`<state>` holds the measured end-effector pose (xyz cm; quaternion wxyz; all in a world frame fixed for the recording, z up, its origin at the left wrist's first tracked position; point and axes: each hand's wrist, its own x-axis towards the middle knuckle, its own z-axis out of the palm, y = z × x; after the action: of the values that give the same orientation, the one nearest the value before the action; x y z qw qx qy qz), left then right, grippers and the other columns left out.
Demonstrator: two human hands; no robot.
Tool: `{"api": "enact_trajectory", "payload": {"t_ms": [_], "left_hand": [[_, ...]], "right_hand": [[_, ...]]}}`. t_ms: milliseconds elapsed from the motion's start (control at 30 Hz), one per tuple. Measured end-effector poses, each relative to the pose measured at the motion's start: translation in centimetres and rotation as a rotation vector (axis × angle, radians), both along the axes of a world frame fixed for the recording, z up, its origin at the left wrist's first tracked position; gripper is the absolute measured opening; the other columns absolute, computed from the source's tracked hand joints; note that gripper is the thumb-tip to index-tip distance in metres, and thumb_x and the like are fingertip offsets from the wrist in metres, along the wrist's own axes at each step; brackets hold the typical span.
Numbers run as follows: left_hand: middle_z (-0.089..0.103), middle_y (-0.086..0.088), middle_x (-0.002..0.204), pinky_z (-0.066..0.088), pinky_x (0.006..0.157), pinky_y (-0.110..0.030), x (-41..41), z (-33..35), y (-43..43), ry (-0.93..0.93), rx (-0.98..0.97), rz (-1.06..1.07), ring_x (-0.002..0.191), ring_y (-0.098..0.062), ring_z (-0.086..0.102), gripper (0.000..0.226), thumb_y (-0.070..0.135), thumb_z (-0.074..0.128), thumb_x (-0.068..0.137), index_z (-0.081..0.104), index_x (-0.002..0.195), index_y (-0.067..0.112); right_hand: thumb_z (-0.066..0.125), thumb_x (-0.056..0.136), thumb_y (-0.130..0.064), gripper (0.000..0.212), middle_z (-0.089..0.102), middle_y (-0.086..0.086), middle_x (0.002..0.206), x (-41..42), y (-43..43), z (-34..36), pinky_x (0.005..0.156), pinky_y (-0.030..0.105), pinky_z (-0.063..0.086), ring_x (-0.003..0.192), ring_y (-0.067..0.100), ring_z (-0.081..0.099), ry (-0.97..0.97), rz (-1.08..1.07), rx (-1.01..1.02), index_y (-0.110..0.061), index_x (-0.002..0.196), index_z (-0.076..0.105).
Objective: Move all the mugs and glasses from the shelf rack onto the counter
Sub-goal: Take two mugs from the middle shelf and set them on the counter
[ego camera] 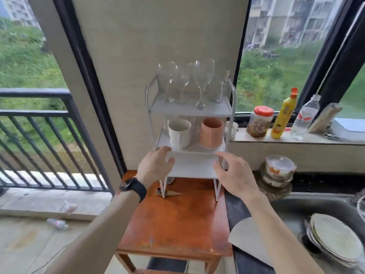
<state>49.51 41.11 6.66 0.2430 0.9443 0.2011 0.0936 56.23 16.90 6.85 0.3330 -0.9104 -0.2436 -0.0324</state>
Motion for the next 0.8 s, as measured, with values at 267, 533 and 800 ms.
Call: {"api": "enact_trajectory", "payload": {"t_ms": [267,533,800], "left_hand": [[0.064,0.004,0.124,0.061,0.082,-0.035,6.6,-3.0,2.6,-0.287,-0.725,-0.039,0.087,-0.013,0.074,0.042,0.035,0.071,0.09,0.056,0.127,0.023],[0.075,0.004,0.105,0.061,0.07,-0.027,8.7,-3.0,1.6,-0.18,-1.027,-0.038,0.085,-0.013,0.075,0.041,0.045,0.062,0.094,0.058,0.126,0.021],[0.072,0.003,0.108,0.057,0.088,-0.04,9.4,-2.2,0.1,-0.212,-1.062,0.038,0.099,-0.019,0.071,0.034,0.052,0.04,0.101,0.061,0.112,0.028]], "right_hand": [[0.06,0.094,-0.045,0.038,0.067,-0.012,0.121,5.3,5.9,-2.7,0.094,0.042,0.057,0.107,0.014,0.068,0.43,-0.183,0.585,-0.038,0.131,0.058],[0.06,0.098,-0.046,0.025,0.074,-0.001,0.106,9.3,8.3,-3.0,0.075,0.027,0.06,0.092,0.016,0.076,0.625,-0.197,0.83,-0.025,0.109,0.068],[0.061,0.099,-0.04,0.035,0.079,0.008,0.097,11.3,8.5,-2.2,0.067,0.023,0.06,0.089,0.02,0.078,0.773,-0.236,0.918,-0.007,0.104,0.074]]}}
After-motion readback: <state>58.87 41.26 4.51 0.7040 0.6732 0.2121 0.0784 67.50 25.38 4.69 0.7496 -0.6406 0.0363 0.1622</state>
